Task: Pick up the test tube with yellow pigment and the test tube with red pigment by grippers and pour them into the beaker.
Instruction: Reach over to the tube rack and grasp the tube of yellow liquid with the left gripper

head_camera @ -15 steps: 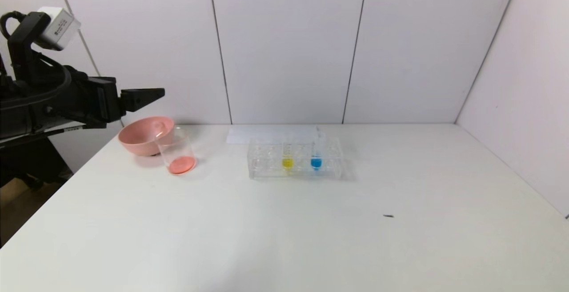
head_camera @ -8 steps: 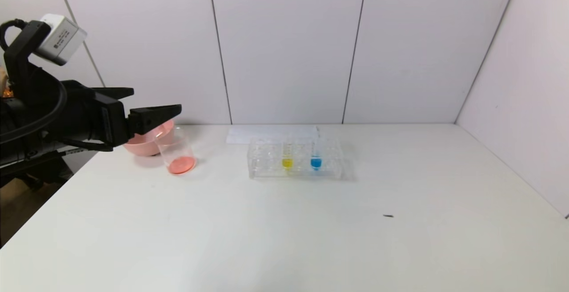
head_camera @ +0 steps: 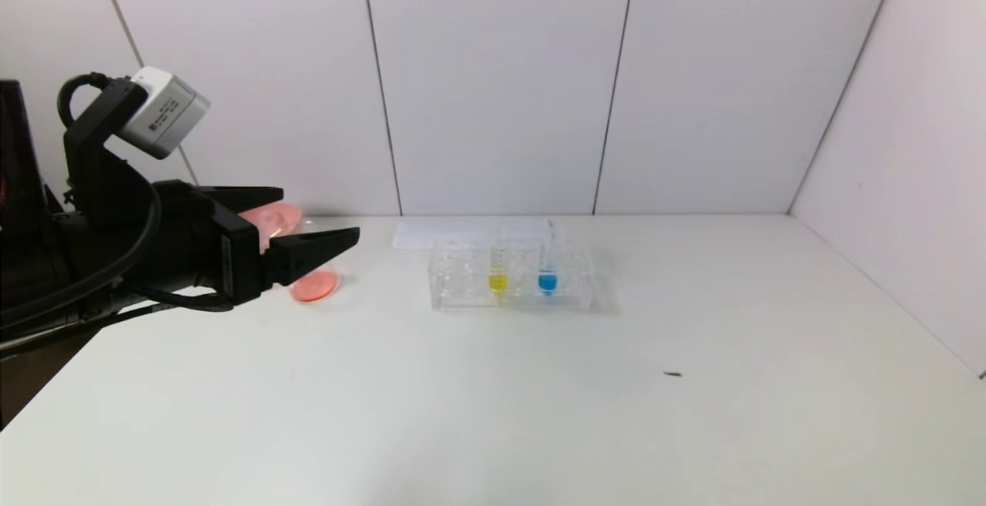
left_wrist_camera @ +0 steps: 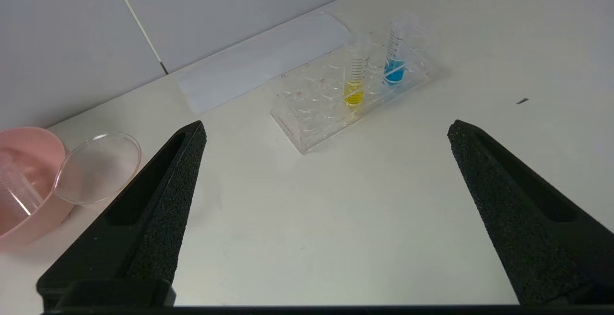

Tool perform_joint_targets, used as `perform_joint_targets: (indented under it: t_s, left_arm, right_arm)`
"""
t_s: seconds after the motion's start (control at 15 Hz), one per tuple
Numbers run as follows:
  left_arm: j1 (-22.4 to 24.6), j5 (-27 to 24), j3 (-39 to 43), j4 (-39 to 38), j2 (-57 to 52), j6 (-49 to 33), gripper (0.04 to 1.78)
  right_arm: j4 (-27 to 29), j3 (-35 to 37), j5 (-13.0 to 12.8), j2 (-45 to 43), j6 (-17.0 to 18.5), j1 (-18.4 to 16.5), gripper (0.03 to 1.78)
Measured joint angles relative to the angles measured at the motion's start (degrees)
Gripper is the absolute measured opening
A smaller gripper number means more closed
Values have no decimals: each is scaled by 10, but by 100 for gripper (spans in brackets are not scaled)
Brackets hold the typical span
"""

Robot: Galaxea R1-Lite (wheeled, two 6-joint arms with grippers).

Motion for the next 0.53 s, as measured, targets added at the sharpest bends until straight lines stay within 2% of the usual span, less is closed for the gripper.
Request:
perform_joint_targets:
  t_s: [0.27, 0.53]
  left_arm:
    - [-10, 1, 17, -35, 4, 1, 176]
    - [-12, 15, 21, -36, 9, 2, 176]
  right_arm:
    - [0, 0, 0, 0, 0, 0, 170]
    - [0, 0, 0, 0, 0, 0, 170]
